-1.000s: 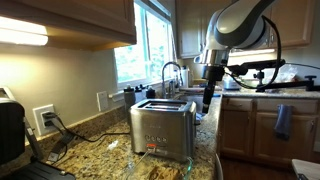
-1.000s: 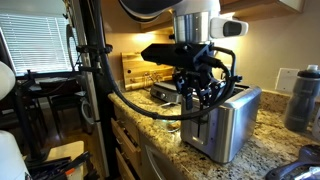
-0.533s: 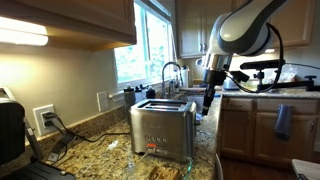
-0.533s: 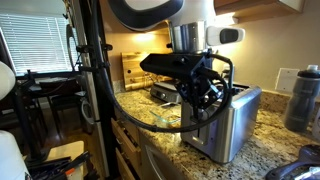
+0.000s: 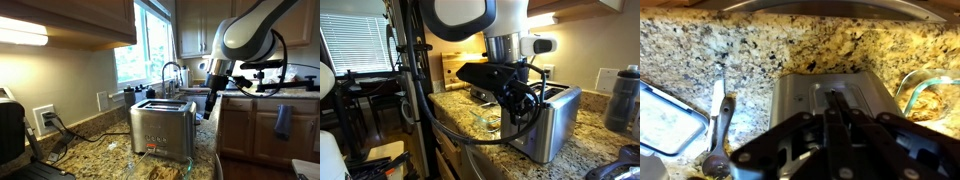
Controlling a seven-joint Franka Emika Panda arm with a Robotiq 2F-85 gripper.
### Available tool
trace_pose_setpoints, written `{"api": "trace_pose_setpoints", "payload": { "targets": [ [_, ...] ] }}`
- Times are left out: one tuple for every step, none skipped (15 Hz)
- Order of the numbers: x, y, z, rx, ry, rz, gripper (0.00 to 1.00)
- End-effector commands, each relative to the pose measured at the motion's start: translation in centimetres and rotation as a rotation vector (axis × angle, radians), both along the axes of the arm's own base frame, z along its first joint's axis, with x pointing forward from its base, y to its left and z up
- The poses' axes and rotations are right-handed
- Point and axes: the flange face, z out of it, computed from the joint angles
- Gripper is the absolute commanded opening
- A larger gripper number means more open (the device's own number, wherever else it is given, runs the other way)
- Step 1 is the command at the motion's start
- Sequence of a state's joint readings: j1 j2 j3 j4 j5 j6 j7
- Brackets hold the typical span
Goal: Get the bread from the glass bowl and place it the toaster, then push the lever down
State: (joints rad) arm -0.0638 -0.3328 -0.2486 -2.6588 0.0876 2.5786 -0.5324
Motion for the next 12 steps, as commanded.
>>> {"api": "trace_pose_setpoints", "payload": {
  "targets": [
    [-0.1, 0.5, 0.6, 0.008, -0.053, 0.009, 0.05],
    [0.1, 0.6, 0.6, 0.007, -0.057, 0.012, 0.04],
    [0.2, 0.9, 0.5, 0.007, -0.059, 0.016, 0.04],
    [0.2, 1.1, 0.4, 0.010, -0.062, 0.019, 0.04],
    [0.4, 1.5, 0.3, 0.014, -0.064, 0.022, 0.04],
    [0.5, 1.8, 0.3, 0.020, -0.067, 0.024, 0.05],
    [0.6, 2.1, 0.2, 0.027, -0.069, 0.028, 0.05],
    [0.7, 2.4, 0.2, 0.033, -0.073, 0.030, 0.05],
    [0.8, 2.7, 0.2, 0.040, -0.079, 0.032, 0.04],
    [0.8, 2.8, 0.1, 0.044, -0.088, 0.039, 0.04],
    [0.8, 3.0, 0.0, 0.042, -0.096, 0.048, 0.04],
    [0.7, 3.0, -0.2, 0.035, -0.105, 0.063, 0.04]
  ]
}}
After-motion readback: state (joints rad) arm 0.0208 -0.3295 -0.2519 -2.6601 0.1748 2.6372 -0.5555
